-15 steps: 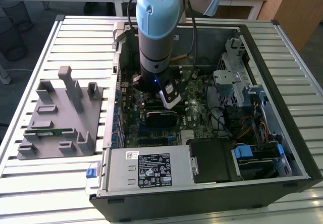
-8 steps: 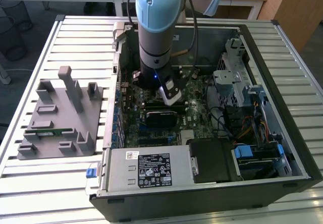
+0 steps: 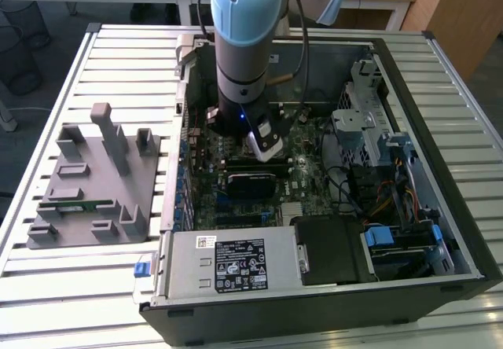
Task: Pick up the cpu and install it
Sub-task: 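Install the second cpu locking lever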
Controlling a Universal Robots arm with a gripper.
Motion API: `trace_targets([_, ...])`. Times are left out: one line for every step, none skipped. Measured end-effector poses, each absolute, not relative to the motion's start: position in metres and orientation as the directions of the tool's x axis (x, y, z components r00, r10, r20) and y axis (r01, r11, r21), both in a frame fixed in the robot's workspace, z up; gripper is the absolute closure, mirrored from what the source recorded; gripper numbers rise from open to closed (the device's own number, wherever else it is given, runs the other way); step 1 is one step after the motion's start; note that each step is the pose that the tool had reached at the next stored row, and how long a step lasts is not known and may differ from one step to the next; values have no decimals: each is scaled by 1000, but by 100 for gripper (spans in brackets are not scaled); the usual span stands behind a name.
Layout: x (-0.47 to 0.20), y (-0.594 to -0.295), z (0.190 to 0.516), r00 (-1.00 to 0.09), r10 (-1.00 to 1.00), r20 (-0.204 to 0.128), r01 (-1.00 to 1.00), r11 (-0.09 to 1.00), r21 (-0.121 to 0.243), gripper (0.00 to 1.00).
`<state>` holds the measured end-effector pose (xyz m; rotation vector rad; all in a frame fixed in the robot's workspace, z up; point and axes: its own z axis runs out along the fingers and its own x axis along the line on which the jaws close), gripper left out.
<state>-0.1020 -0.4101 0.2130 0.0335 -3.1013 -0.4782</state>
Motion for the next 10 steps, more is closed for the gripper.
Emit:
trace_targets([-102,-410,214,-1000,-22,0,-20,953,303,89])
trace_targets([-102,-410,215,-1000,-22,0,-21,952,305,89])
trace_targets([-102,-410,217,-1000,-22,0,-21,952,306,89])
trace_targets([-102,-410,219,-1000,-22,0,-21,952,307,89])
trace_targets([-102,-410,221,-1000,-22,0,-21,951,308,89])
trace_targets([-102,-410,223,-1000,-22,0,-21,951,309,89])
trace_targets([-102,-410,225,-1000,-22,0,-21,950,310,89])
trace_targets([-102,-410,227,-1000,-22,0,-21,950,311,89])
trace_targets([-102,-410,229,-1000,-22,0,-21,950,312,89])
trace_targets([-102,-410,231,-1000,-22,0,-21,949,313,89])
